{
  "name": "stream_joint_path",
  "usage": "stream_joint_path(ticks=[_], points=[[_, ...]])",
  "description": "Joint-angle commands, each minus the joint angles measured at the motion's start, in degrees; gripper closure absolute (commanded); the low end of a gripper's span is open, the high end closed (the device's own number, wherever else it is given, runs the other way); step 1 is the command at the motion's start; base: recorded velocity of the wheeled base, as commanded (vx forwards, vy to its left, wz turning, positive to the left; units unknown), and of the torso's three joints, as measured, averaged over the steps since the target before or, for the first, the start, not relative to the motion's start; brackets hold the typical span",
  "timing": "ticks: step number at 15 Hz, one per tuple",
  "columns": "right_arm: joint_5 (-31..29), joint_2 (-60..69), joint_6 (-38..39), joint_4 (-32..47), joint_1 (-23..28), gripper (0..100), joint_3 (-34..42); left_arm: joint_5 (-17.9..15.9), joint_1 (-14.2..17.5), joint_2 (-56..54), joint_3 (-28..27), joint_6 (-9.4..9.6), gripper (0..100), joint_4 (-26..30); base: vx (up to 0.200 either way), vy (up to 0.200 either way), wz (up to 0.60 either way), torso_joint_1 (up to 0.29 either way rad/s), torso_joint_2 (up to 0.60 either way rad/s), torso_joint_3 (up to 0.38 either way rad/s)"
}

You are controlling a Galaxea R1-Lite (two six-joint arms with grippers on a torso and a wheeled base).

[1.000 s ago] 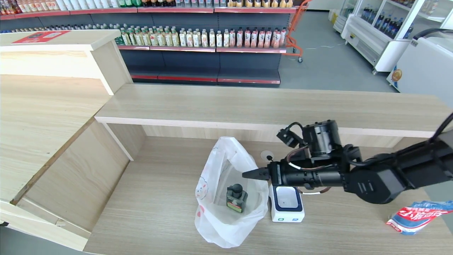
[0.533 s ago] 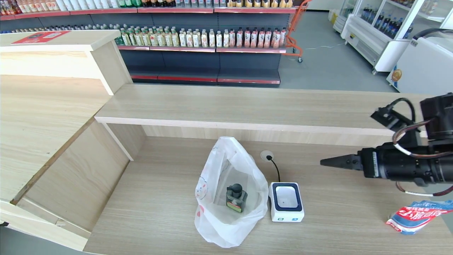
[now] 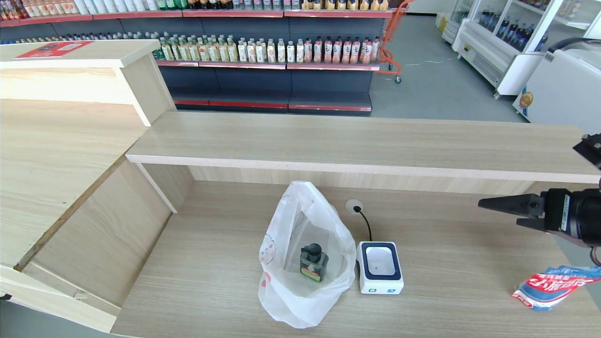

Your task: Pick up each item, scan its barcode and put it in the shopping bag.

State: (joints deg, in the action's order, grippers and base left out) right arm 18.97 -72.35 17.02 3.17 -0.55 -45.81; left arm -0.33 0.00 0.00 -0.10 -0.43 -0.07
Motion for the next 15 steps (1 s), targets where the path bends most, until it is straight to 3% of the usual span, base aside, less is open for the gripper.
stream_joint_path(ticks=[1,6,9,12,15], points=[[0.0,1.5,0.6,0.7,0.1,0,0.3,0.0,0.0,0.0,0.0,-0.01,0,0.0,0.0,0.0,0.0,0.0,0.0,0.0],[-0.2,2.6,3.8,3.6,0.8,0,-0.1,0.0,0.0,0.0,0.0,-0.19,0,0.0,-0.16,0.0,0.0,0.001,0.0,-0.001],[-0.3,3.2,4.6,3.9,3.8,0,0.5,0.1,0.0,0.0,0.0,-0.28,0,0.0,-0.2,0.0,0.0,0.006,0.01,-0.002],[-0.2,3.2,6.4,4.1,7.2,0,1.0,0.1,0.0,0.0,0.0,-0.01,0,0.0,0.0,0.0,0.0,0.0,0.0,0.0],[-1.0,2.0,10.1,4.2,12.2,0,0.5,0.0,0.0,0.0,0.0,-0.01,0,0.0,0.0,-0.2,0.0,-0.004,0.0,0.004]])
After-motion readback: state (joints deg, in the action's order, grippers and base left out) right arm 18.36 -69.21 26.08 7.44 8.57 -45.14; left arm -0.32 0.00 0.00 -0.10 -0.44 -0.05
